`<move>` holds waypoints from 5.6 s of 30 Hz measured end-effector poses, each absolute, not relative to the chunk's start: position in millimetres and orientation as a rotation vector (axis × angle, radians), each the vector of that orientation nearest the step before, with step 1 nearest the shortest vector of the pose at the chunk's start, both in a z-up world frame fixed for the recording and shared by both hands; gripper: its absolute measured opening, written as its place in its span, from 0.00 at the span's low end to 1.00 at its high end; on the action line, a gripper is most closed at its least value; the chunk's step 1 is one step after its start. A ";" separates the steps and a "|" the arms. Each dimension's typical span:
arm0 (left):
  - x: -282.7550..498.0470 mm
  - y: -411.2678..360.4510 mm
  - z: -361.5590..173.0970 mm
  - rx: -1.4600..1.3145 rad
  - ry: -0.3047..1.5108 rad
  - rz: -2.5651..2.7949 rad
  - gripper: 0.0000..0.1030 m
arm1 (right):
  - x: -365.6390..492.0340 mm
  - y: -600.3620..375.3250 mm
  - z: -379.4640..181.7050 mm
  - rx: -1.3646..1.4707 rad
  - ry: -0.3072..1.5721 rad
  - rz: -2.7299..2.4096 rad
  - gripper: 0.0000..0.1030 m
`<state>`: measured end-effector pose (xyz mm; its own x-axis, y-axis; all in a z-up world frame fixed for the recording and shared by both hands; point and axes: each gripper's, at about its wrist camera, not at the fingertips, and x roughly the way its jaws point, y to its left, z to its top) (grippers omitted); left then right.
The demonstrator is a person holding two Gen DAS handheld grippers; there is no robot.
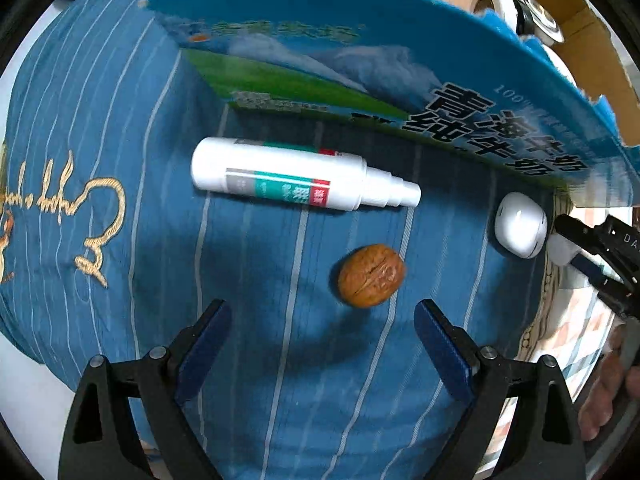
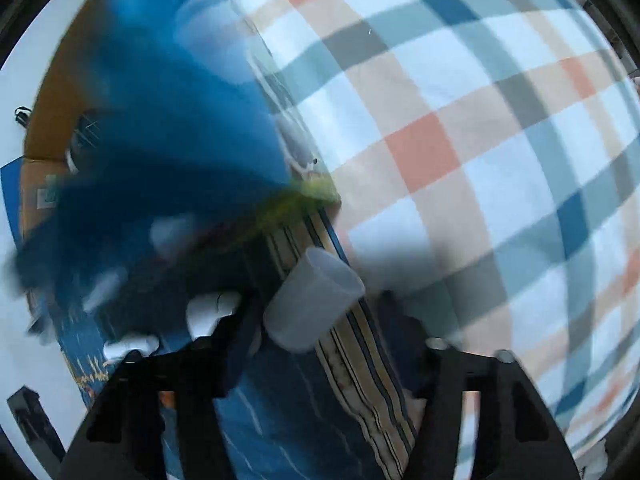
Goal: Organize rigid objects
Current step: 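Grasp the white cylinder with the right tool, then grasp the brown walnut with the left tool, then carry the walnut and translucent cup into the box and release them, then lift both open tools out of the box toward the bed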
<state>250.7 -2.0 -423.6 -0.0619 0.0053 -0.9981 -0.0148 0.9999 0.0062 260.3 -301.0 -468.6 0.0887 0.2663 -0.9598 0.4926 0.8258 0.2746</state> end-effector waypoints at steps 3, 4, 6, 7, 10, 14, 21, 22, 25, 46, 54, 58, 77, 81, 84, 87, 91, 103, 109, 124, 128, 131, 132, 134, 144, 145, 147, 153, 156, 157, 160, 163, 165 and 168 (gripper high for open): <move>253.5 -12.7 -431.2 0.043 1.637 -0.006 0.83 | 257.7 -297.5 -471.1 0.578 1.558 -0.171 0.37; 255.9 -15.8 -433.5 0.060 1.642 -0.012 0.82 | 254.6 -296.7 -471.4 0.556 1.573 -0.162 0.36; 257.2 -25.0 -444.1 0.114 1.660 -0.027 0.72 | 245.3 -294.2 -469.5 0.479 1.600 -0.151 0.35; 256.5 -30.8 -451.1 0.146 1.674 -0.037 0.68 | 239.6 -292.5 -468.9 0.442 1.616 -0.140 0.34; 252.9 -39.3 -461.3 0.163 1.691 -0.053 0.51 | 226.4 -285.9 -468.2 0.350 1.654 -0.119 0.34; 253.0 -46.6 -458.3 0.130 1.680 -0.072 0.33 | 219.5 -277.5 -474.4 0.309 1.674 -0.104 0.34; 244.1 -51.1 -453.7 0.132 1.661 -0.066 0.29 | 218.5 -258.0 -479.3 0.192 1.683 -0.123 0.33; 243.3 -43.6 -450.8 0.123 1.658 -0.061 0.29 | 217.6 -256.0 -479.1 0.184 1.688 -0.118 0.33; 229.7 -39.3 -437.5 0.096 1.633 -0.061 0.24 | 210.5 -246.5 -474.8 0.187 1.694 -0.085 0.33; 249.7 5.1 -435.2 -0.238 1.707 -0.061 0.46 | 206.9 -218.7 -457.7 0.247 1.666 0.004 0.33; 262.1 -17.1 -451.3 -0.113 1.690 -0.033 0.38 | 208.5 -214.7 -461.6 0.243 1.674 0.001 0.33; 261.7 -31.5 -446.4 -0.050 1.659 -0.026 0.33 | 212.2 -202.0 -461.4 0.230 1.676 0.008 0.33; 237.1 -51.8 -258.3 -0.053 1.380 -0.172 0.33 | 215.8 -193.0 -334.3 0.257 1.500 0.157 0.33; 254.2 -46.1 -230.9 -0.030 1.322 -0.167 0.33 | 233.2 -188.9 -299.6 0.227 1.443 0.166 0.33; 269.5 -37.9 -225.9 -0.020 1.304 -0.167 0.32 | 247.5 -187.8 -289.1 0.220 1.420 0.170 0.33; 278.2 -36.5 -230.8 -0.023 1.298 -0.169 0.32 | 259.4 -186.3 -283.8 0.226 1.408 0.180 0.33; 296.9 -37.4 -232.3 -0.024 1.296 -0.171 0.33 | 279.9 -185.5 -283.3 0.248 1.415 0.195 0.33; 446.9 -32.9 -273.0 -0.094 1.399 -0.169 0.33 | 408.9 -196.2 -302.6 0.290 1.380 0.186 0.33; 514.3 -35.7 -331.3 -0.114 1.529 -0.157 0.33 | 482.7 -190.4 -353.5 0.283 1.422 0.165 0.33; 544.7 -39.4 -378.1 -0.041 1.643 -0.110 0.37 | 532.7 -183.8 -417.6 0.266 1.525 0.148 0.34; 542.9 -35.0 -369.2 -0.033 1.612 -0.097 0.44 | 531.6 -183.9 -411.3 0.222 1.515 0.122 0.46; 537.2 -26.9 -358.2 -0.066 1.586 -0.087 0.56 | 525.1 -186.8 -402.9 0.212 1.511 0.121 0.66; 534.4 -23.7 -354.0 -0.086 1.571 -0.088 0.66 | 521.7 -187.7 -399.1 0.214 1.508 0.125 0.77; 527.8 -19.6 -344.7 -0.104 1.541 -0.092 0.79 | 513.1 -187.2 -390.5 0.202 1.498 0.136 0.88; 459.5 -0.3 -292.9 -0.054 1.430 -0.047 0.88 | 446.8 -192.3 -340.4 0.175 1.436 0.117 1.00; 447.2 2.3 -287.0 -0.037 1.418 -0.036 0.88 | 436.8 -194.5 -336.4 0.175 1.429 0.108 1.00; 429.1 4.6 -280.5 -0.011 1.398 -0.020 0.88 | 418.5 -199.6 -332.8 0.193 1.423 0.096 1.00; 347.9 16.2 -277.3 0.059 1.354 0.005 0.88 | 352.0 -209.9 -328.2 0.230 1.413 0.086 1.00; 306.3 16.8 -294.2 0.145 1.352 0.001 0.88 | 312.3 -214.5 -323.9 0.228 1.385 0.083 1.00; 298.7 16.1 -300.3 0.166 1.360 -0.005 0.88 | 297.3 -215.7 -322.8 0.230 1.374 0.084 1.00; 280.6 11.6 -334.3 0.257 1.416 -0.037 0.88 | 264.4 -216.1 -324.8 0.236 1.350 0.103 1.00; 275.0 5.4 -367.9 0.325 1.452 -0.076 0.88 | 241.9 -209.1 -346.2 0.219 1.372 0.116 1.00; 277.7 -6.3 -389.1 0.400 1.462 -0.110 0.88 | 236.6 -208.0 -367.7 0.233 1.411 0.122 1.00; 282.9 -21.7 -410.8 0.514 1.449 -0.143 0.88 | 234.1 -206.1 -398.4 0.228 1.456 0.117 1.00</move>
<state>282.9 -21.7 -410.8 0.1345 0.2115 -0.9681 0.3968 0.8837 0.2482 234.1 -206.1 -398.4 0.1135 0.2167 -0.9696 0.0592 0.9727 0.2243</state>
